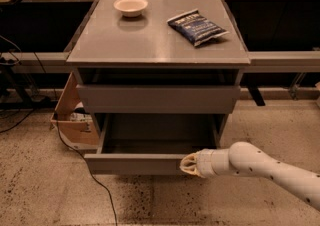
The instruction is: Close middle drawer
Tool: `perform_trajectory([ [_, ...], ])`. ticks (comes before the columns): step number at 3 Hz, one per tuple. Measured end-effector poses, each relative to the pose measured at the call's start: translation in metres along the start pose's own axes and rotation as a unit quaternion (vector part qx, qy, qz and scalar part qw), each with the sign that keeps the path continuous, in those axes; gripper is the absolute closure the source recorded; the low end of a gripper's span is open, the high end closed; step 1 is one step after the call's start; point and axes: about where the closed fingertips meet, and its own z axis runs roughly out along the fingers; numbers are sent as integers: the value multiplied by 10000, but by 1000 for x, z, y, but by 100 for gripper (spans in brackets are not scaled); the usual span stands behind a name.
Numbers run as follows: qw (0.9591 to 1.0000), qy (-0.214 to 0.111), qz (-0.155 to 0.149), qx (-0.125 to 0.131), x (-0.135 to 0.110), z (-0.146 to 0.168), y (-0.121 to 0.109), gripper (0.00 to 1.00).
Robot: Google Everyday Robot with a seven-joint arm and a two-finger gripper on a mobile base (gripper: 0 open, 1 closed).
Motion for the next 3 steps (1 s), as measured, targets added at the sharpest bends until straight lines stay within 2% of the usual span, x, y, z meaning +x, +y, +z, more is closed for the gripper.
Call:
perform_trajectory([
  [2,9995,-154,-236,115,51,15,-3,100],
  [3,9993,-195,-294,141,57,19,-4,100],
])
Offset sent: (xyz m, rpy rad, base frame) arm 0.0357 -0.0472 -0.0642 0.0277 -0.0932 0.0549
